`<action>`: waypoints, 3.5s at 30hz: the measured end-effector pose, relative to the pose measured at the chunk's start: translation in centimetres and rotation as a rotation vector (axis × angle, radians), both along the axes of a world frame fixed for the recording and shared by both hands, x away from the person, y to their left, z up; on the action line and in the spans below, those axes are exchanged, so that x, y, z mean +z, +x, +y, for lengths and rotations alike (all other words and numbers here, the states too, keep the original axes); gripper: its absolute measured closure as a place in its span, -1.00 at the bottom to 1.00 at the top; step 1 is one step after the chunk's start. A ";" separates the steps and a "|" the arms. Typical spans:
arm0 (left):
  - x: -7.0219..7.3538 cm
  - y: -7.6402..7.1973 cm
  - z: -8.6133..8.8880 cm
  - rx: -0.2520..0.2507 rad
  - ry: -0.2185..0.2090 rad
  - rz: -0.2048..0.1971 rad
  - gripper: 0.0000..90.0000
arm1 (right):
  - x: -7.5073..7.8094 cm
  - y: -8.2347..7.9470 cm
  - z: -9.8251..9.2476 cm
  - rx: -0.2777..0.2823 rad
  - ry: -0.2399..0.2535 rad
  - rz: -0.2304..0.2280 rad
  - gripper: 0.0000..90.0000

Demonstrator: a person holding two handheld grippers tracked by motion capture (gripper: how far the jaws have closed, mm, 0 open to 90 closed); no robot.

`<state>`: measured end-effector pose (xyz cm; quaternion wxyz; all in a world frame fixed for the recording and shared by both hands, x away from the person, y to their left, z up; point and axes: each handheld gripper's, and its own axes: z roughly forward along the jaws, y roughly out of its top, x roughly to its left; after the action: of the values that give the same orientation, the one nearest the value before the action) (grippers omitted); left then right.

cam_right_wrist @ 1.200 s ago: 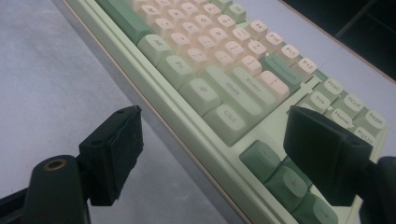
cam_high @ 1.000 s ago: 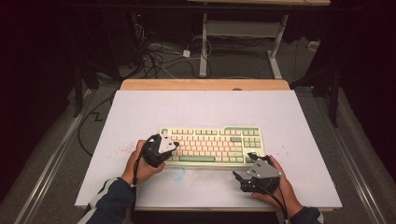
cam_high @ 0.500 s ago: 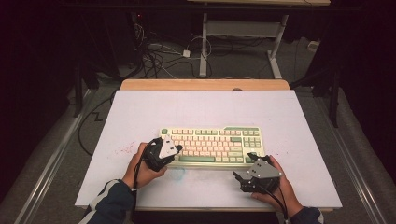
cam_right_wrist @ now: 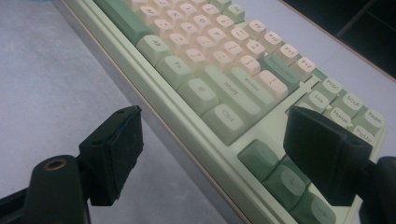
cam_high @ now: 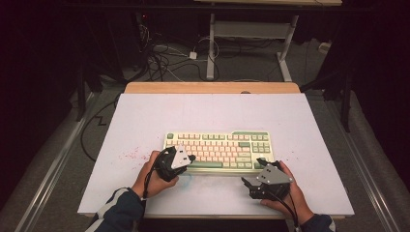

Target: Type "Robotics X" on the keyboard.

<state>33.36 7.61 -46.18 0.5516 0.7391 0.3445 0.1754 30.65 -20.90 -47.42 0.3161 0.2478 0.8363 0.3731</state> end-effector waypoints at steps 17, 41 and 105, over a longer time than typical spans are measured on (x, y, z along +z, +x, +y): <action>-0.1 0.2 -1.5 -0.054 -0.001 0.008 0.94 | 0.0 0.0 -0.2 -0.004 -0.001 0.004 -0.54; -1.7 0.4 -1.7 -0.054 0.077 0.025 0.94 | -0.2 0.0 0.0 0.012 -0.013 0.009 -0.54; -1.4 -1.3 4.9 0.140 -0.056 -0.124 -0.59 | 0.5 0.1 -0.7 -0.033 0.015 -0.007 -0.52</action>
<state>32.02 12.51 -47.58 0.5786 0.6854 0.3652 0.2491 30.78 -21.62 -46.97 0.3234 0.2629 0.8280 0.3751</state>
